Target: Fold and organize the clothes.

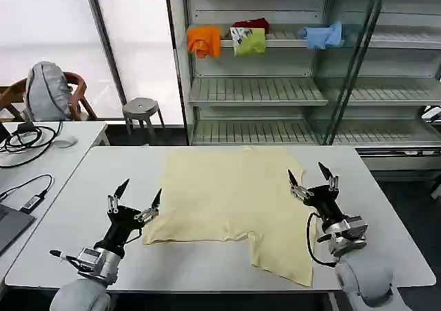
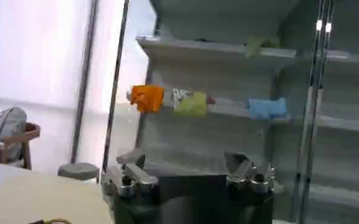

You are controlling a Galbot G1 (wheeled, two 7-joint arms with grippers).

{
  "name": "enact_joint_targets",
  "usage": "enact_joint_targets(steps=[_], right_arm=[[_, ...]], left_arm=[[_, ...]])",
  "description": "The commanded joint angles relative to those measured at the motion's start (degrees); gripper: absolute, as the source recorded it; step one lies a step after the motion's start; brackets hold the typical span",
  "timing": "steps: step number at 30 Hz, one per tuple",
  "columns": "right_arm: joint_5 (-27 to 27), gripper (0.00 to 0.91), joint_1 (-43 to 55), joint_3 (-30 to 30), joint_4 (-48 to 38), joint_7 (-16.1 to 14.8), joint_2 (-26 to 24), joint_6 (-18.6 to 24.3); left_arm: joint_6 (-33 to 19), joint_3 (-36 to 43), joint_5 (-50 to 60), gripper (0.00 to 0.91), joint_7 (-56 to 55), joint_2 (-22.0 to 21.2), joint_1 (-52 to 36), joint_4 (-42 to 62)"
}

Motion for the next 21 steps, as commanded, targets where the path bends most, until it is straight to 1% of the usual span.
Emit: enact_joint_targets(steps=[1, 3, 5, 8, 12, 15, 18, 21], right_arm=[[-1.4, 0.907, -15.8, 2.8, 8.3, -1.3, -3.0, -3.6], [-2.7, 0.907, -19.9, 3.6, 10.0, -2.1, -2.5, -3.6], [-2.7, 0.907, -23.8, 3.8, 11.5, -1.6, -1.9, -4.0], [-2.5, 0.907, -27.8, 3.4, 11.5, -0.9, -1.2, -4.9], [-3.4, 0.907, -31.1, 3.0, 11.6, 0.4, -0.6, -5.7], [-3.2, 0.907, -32.1, 3.3, 13.0, 1.9, 0.4, -7.8], [-3.0, 0.907, -33.0, 3.8, 14.3, 2.4, 1.3, -9.6], [-2.6, 0.907, -33.7, 4.0, 14.4, 2.9, 1.6, -10.4]], left_arm=[[17.8, 0.8, -5.4, 0.907, -5.8, 0.5, 7.2, -7.0], [20.6, 0.6, -6.7, 0.907, -6.1, 0.3, 9.0, -8.8], [24.0, 0.1, -7.0, 0.907, -6.5, 0.1, 10.7, -10.8], [27.0, -0.3, -8.4, 0.907, -8.6, 0.1, 10.7, -10.3], [27.0, -0.8, -10.8, 0.907, -10.3, 0.4, 9.7, -6.7], [27.0, -1.2, -11.7, 0.907, -10.2, 0.5, 9.2, -4.7], [27.0, -1.6, -12.6, 0.907, -10.1, 0.7, 8.8, -3.9], [27.0, -1.9, -12.5, 0.907, -10.1, 1.0, 8.4, -3.6]])
